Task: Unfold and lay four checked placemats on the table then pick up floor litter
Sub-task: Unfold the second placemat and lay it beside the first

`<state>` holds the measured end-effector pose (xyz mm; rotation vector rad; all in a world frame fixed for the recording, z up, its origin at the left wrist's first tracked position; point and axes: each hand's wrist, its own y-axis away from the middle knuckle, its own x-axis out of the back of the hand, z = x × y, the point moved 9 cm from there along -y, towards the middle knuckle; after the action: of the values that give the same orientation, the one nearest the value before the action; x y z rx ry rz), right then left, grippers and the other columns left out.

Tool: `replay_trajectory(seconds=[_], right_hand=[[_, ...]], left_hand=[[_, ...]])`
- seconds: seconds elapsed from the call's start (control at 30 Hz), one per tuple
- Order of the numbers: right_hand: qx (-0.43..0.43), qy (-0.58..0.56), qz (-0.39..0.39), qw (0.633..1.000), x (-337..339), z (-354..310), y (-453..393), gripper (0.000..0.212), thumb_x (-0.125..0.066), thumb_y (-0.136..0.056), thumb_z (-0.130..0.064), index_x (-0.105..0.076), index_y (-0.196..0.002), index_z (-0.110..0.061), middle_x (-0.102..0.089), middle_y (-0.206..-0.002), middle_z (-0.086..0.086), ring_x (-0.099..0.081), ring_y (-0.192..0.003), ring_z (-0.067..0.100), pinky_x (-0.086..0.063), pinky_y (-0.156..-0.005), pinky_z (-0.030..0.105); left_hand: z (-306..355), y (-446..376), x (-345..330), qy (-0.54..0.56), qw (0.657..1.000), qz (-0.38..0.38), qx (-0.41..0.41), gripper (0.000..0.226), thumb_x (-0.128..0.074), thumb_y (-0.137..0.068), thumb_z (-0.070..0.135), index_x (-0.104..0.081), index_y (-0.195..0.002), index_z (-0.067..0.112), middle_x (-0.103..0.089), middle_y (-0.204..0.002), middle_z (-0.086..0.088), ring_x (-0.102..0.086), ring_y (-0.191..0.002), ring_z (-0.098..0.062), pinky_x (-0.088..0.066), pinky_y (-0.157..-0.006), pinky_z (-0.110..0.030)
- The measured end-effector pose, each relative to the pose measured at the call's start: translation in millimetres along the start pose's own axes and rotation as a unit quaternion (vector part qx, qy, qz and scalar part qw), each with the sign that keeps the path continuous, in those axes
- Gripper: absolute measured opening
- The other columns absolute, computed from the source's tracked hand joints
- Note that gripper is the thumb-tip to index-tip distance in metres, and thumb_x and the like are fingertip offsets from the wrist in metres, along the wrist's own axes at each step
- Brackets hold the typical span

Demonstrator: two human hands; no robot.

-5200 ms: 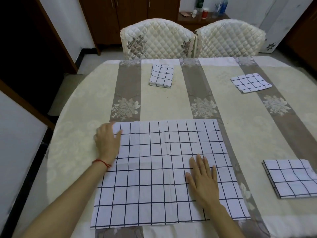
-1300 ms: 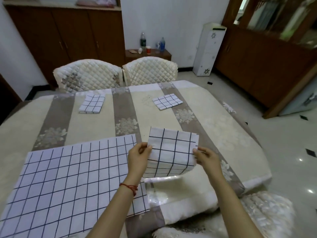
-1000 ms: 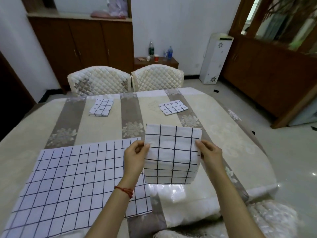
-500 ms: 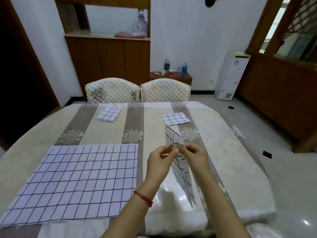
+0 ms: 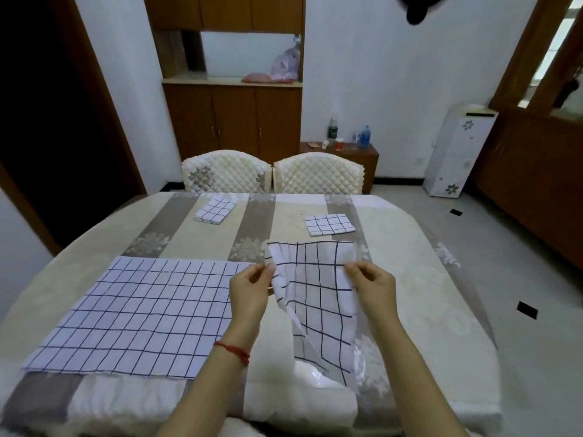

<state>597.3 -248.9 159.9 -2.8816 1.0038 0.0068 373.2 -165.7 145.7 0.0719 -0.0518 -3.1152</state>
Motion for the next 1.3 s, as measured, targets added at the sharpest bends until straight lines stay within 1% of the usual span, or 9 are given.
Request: replay_trajectory(seconds=[0.13, 0.27, 0.4, 0.53, 0.63, 0.87, 0.97, 1.13, 1.3], right_hand=[[-0.001, 0.022, -0.009, 1.0, 14.8, -4.1, -5.5, 0.012, -0.066, -0.082, -0.016, -0.068, -0.074, -0.008, -0.062, -0.07, 0.004, -0.055, -0.067, 0.011, -0.046, -0.068, 0.022], [0.048, 0.083, -0.086, 0.992, 3.8, -26.1, -2.9, 0.014, -0.064, -0.083, -0.01, -0.066, -0.069, -0.009, -0.059, -0.065, -0.001, -0.052, -0.054, -0.005, -0.041, -0.057, 0.006], [0.067, 0.196, -0.211, 0.955, -14.7, -34.2, 6.3, 0.019, -0.066, -0.082, -0.021, -0.066, -0.063, -0.021, -0.058, -0.056, -0.011, -0.049, -0.055, -0.001, -0.039, -0.06, 0.017], [0.072, 0.176, -0.27, 0.944, -10.8, -49.4, 13.5, 0.013, -0.066, -0.082, -0.023, -0.069, -0.07, -0.019, -0.06, -0.064, -0.004, -0.05, -0.061, 0.006, -0.04, -0.062, 0.019], [0.071, 0.179, -0.286, 0.939, -5.6, -55.0, 14.0, 0.015, -0.066, -0.082, -0.018, -0.069, -0.067, -0.022, -0.058, -0.058, -0.01, -0.048, -0.059, 0.005, -0.039, -0.062, 0.022], [0.021, 0.223, -0.288, 0.931, 24.9, -49.1, 14.4, 0.033, -0.066, -0.082, -0.026, -0.057, -0.05, -0.02, -0.04, -0.051, -0.01, -0.035, -0.05, 0.006, -0.026, -0.05, 0.017], [-0.004, 0.221, -0.283, 0.933, 38.8, -44.7, 13.5, 0.023, -0.064, -0.083, -0.021, -0.069, -0.073, -0.001, -0.057, -0.065, 0.002, -0.052, -0.061, 0.009, -0.042, -0.056, 0.014], [0.016, 0.203, -0.227, 0.952, 35.4, -46.2, 4.3, 0.037, -0.065, -0.083, -0.016, -0.06, -0.046, -0.019, -0.041, -0.044, -0.011, -0.036, -0.043, 0.004, -0.03, -0.047, 0.013], [0.034, 0.149, -0.163, 0.975, 20.7, -46.0, -3.0, 0.039, -0.074, -0.074, -0.016, -0.043, -0.051, -0.009, -0.03, -0.051, -0.002, -0.028, -0.049, 0.011, -0.023, -0.046, 0.019]], left_hand=[[4.6, -9.0, 22.9, -0.095, 0.994, 0.062, -0.005, 0.034, -0.062, -0.085, 0.021, -0.057, -0.116, 0.009, -0.061, -0.117, -0.011, -0.056, -0.105, -0.022, -0.045, -0.094, -0.037], [38.5, 8.7, -3.0, -0.201, 0.971, 0.03, -0.127, 0.047, -0.064, -0.083, 0.019, -0.049, -0.127, 0.015, -0.048, -0.135, -0.007, -0.042, -0.126, -0.022, -0.036, -0.106, -0.037], [57.9, 40.4, -69.6, -0.244, 0.925, -0.171, -0.237, 0.046, -0.067, -0.08, 0.023, -0.054, -0.124, 0.019, -0.052, -0.132, 0.004, -0.042, -0.119, -0.002, -0.028, -0.096, -0.001], [49.2, 43.0, -92.4, -0.172, 0.926, -0.3, -0.151, 0.04, -0.066, -0.082, 0.02, -0.054, -0.119, 0.026, -0.057, -0.127, 0.006, -0.048, -0.119, -0.003, -0.035, -0.099, -0.021], [45.2, 48.6, -100.3, -0.127, 0.918, -0.362, -0.096, 0.013, -0.065, -0.082, 0.01, -0.065, -0.081, 0.023, -0.066, -0.077, 0.014, -0.059, -0.078, 0.001, -0.046, -0.075, -0.015], [76.7, 19.1, -79.6, -0.103, 0.962, -0.222, -0.123, 0.01, -0.066, -0.081, 0.008, -0.066, -0.074, 0.002, -0.056, -0.068, -0.009, -0.053, -0.068, -0.015, -0.043, -0.067, -0.03], [89.7, 1.0, -56.4, -0.102, 0.974, -0.138, -0.149, 0.013, -0.066, -0.08, 0.011, -0.063, -0.07, 0.003, -0.055, -0.062, -0.004, -0.052, -0.06, -0.007, -0.042, -0.063, -0.027], [85.6, -11.1, -27.6, -0.165, 0.974, 0.026, -0.153, 0.026, -0.066, -0.081, 0.022, -0.059, -0.103, 0.012, -0.058, -0.102, -0.001, -0.054, -0.094, -0.015, -0.044, -0.082, -0.027], [54.6, 20.4, -57.6, -0.184, 0.974, -0.067, -0.115, 0.021, -0.064, -0.082, 0.031, -0.062, -0.089, 0.011, -0.063, -0.084, -0.002, -0.061, -0.083, -0.02, -0.045, -0.067, -0.018]])
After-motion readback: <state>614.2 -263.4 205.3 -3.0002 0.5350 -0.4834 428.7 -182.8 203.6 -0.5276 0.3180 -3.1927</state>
